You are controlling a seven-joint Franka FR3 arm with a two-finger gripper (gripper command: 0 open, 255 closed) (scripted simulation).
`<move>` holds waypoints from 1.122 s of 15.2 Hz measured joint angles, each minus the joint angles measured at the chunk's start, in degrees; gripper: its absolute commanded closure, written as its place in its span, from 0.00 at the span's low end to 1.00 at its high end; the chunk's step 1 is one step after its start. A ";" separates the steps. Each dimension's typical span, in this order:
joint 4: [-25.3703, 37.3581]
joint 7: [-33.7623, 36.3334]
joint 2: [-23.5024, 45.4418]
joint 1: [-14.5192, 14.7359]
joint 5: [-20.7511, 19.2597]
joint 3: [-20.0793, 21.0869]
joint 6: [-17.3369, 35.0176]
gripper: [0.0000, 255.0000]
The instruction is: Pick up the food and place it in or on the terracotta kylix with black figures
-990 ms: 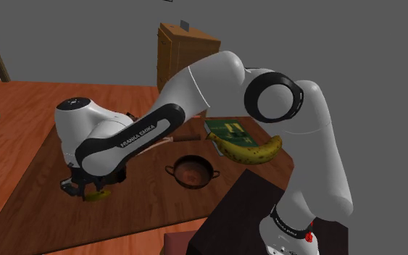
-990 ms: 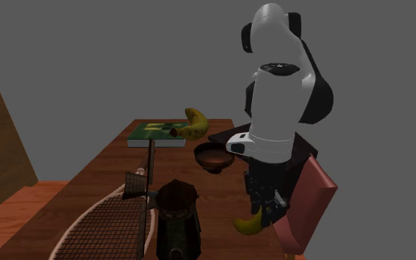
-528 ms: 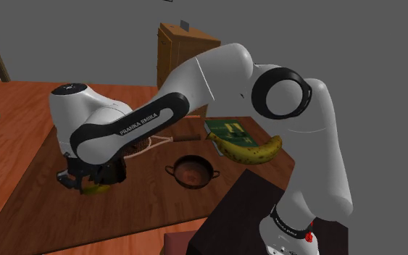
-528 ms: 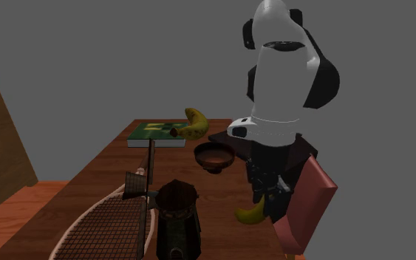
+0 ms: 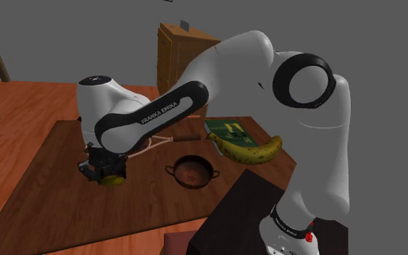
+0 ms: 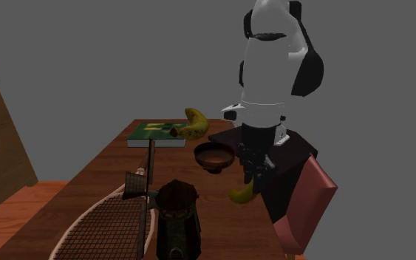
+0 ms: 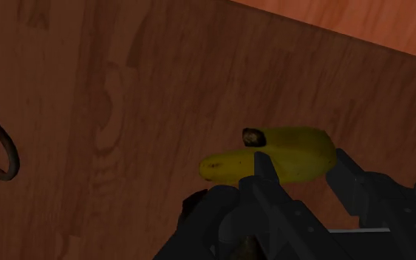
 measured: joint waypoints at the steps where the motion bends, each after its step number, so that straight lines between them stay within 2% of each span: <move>1: -2.83 -0.89 -1.76 -0.99 0.58 0.09 1.17 1.00; 8: -19.58 -9.47 -14.66 -7.52 6.27 0.12 5.86 1.00; 17: -36.70 -23.88 -28.62 -13.24 13.37 -3.88 9.54 1.00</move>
